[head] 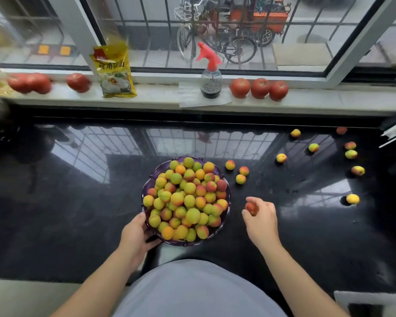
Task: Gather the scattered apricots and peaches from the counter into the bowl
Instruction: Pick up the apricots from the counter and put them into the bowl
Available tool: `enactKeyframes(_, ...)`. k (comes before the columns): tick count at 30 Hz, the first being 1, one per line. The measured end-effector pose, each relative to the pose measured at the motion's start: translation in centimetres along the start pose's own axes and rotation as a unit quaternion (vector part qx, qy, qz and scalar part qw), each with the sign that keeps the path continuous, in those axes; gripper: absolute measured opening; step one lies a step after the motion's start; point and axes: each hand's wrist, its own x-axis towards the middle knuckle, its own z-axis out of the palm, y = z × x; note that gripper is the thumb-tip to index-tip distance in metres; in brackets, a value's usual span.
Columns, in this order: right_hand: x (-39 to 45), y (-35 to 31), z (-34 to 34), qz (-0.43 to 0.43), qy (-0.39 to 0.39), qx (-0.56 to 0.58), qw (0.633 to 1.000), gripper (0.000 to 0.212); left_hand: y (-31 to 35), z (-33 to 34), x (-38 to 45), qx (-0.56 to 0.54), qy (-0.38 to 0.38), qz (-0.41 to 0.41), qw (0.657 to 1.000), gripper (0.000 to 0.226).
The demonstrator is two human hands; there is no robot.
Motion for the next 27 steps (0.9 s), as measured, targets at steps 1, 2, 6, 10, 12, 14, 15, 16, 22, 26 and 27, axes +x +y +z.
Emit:
enactKeyframes(1, -1.3, -0.7, -0.2, -0.023, -0.012, 0.013, 1.0, 0.029, 0.0, 0.1, -0.1, 0.001, 0.001, 0.002, 1.0, 0.032)
enactKeyframes(2, -2.4, -1.3, -0.2, -0.044, -0.031, 0.03, 0.998, 0.029, 0.0, 0.2, -0.1, 0.0, 0.002, 0.004, 1.0, 0.032)
enactKeyframes(6, -5.7, -4.6, -0.5, -0.03, -0.179, 0.252, 0.951, 0.023, 0.0, 0.2, -0.3, -0.001, 0.001, 0.005, 1.0, 0.031)
enactKeyframes(10, -6.0, -6.5, -0.3, 0.06, -0.294, 0.42, 0.856, 0.026, 0.0, -0.2, -0.2, 0.009, -0.01, 0.004, 1.0, 0.033)
enactKeyframes(12, -5.3, -6.4, 0.3, 0.028, -0.301, 0.346, 0.888, 0.029, 0.0, -0.3, -0.2, 0.012, -0.014, 0.004, 1.0, 0.034)
enactKeyframes(14, -4.6, -6.0, 0.9, -0.091, -0.239, 0.137, 0.957, 0.037, 0.1, -0.3, -0.3, 0.012, -0.015, 0.004, 1.0, 0.034)
enactKeyframes(15, -4.2, -5.8, 1.1, -0.165, -0.193, 0.027, 0.967, 0.039, 0.1, -0.3, -0.3, 0.013, -0.015, 0.003, 1.0, 0.034)
enactKeyframes(16, -4.0, -5.7, 1.4, -0.233, -0.151, -0.059, 0.959, 0.043, 0.1, -0.3, -0.3, 0.014, -0.016, 0.003, 1.0, 0.034)
enactKeyframes(22, -3.2, -5.0, 3.5, -0.436, -0.025, -0.327, 0.838, 0.028, 0.3, -0.3, -0.4, 0.026, -0.011, 0.0, 1.0, 0.035)
enactKeyframes(26, -2.9, -4.1, 4.1, -0.434, -0.018, -0.315, 0.844, 0.031, 0.4, -0.3, -0.5, 0.03, -0.006, 0.001, 1.0, 0.035)
enactKeyframes(27, -2.9, -4.0, 4.1, -0.431, -0.022, -0.311, 0.847, 0.034, 0.4, -0.3, -0.6, 0.031, -0.005, 0.001, 1.0, 0.035)
